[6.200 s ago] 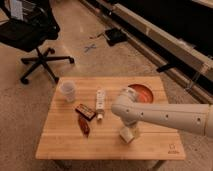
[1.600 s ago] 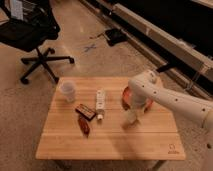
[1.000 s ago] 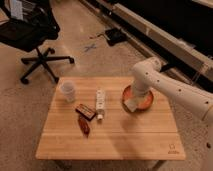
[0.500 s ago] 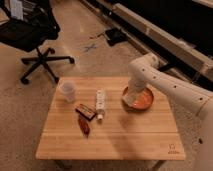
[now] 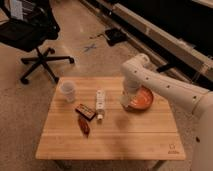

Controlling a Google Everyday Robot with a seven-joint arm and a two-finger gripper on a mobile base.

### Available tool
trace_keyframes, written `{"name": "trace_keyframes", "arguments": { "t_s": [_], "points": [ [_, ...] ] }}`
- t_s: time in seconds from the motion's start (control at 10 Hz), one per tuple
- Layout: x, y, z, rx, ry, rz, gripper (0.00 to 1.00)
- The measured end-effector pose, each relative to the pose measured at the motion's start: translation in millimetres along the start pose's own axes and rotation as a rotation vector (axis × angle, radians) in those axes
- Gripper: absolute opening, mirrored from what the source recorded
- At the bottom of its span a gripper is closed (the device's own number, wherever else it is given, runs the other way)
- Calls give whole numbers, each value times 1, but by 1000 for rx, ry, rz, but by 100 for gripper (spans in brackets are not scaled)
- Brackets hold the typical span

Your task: Wipe the white sponge on the table

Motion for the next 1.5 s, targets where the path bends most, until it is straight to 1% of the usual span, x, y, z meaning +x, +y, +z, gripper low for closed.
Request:
{"name": "trace_keyframes", "arguments": {
  "t_s": [0.1, 0.2, 0.3, 0.5, 0.6, 0.7, 1.1, 1.2, 1.3, 1.5],
  "points": [
    [1, 3, 0, -2, 3, -1, 9],
    [3, 3, -1, -3, 0, 5, 8],
    [8, 1, 4, -18, -6, 12, 8],
    [28, -11, 14, -40, -3, 31, 8],
    [44, -16, 18, -53, 6, 44, 8],
    [55, -18, 21, -59, 12, 54, 8],
    [87, -27, 34, -91, 39, 86, 8],
    [91, -26, 36, -98, 49, 92, 8],
    [102, -20, 41, -113, 64, 114, 8],
    [122, -5, 48, -139, 83, 164, 8]
  ]
}}
